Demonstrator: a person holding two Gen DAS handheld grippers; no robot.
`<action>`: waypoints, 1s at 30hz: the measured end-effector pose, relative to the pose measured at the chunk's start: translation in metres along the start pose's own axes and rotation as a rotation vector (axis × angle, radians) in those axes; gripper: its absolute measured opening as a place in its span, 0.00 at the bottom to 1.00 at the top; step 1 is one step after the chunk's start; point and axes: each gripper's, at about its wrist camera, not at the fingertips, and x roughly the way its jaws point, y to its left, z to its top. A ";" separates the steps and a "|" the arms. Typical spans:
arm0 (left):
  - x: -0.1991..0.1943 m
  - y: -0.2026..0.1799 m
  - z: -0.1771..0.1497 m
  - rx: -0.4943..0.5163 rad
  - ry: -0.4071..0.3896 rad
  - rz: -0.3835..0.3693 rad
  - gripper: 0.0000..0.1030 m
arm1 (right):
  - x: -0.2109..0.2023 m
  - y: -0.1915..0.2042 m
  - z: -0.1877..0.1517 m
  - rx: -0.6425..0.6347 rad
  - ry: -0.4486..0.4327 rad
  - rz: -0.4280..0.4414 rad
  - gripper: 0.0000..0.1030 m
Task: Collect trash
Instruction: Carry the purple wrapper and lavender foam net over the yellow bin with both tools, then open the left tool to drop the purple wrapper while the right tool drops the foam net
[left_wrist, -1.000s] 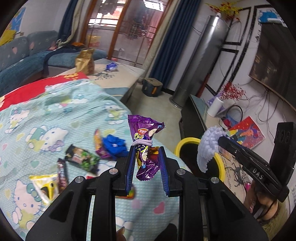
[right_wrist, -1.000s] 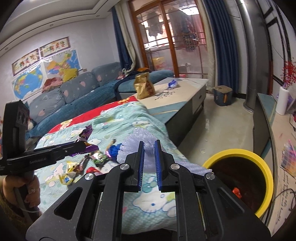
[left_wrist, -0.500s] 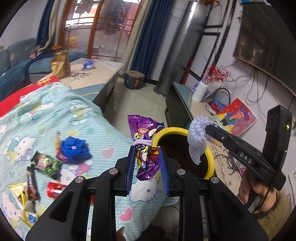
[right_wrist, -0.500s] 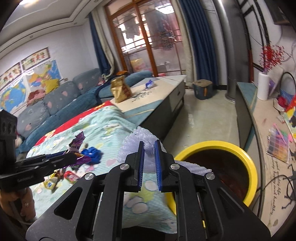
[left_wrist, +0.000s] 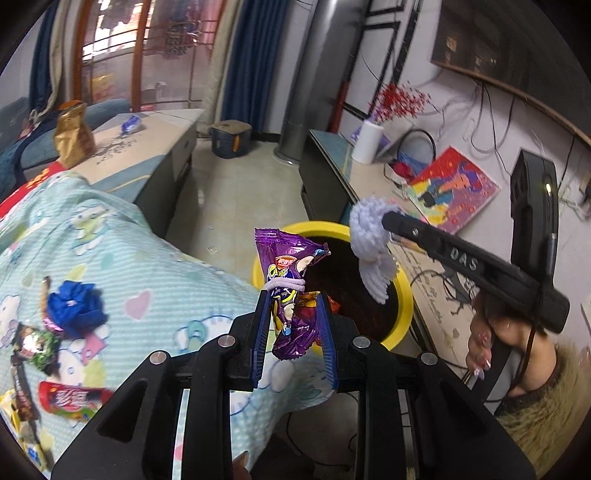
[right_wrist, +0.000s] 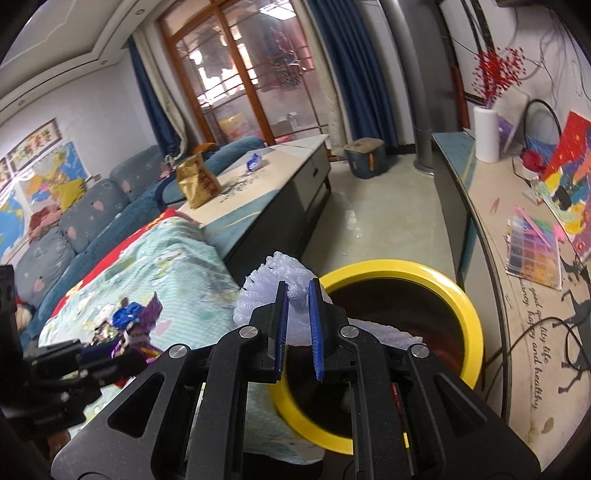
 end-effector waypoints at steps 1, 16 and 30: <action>0.004 -0.003 -0.001 0.006 0.008 -0.003 0.24 | 0.002 -0.004 0.000 0.007 0.004 -0.007 0.07; 0.080 -0.034 -0.017 0.060 0.131 -0.099 0.24 | 0.027 -0.044 0.001 0.077 0.063 -0.028 0.07; 0.106 -0.033 -0.014 0.041 0.107 -0.152 0.82 | 0.025 -0.057 -0.001 0.113 0.059 -0.096 0.41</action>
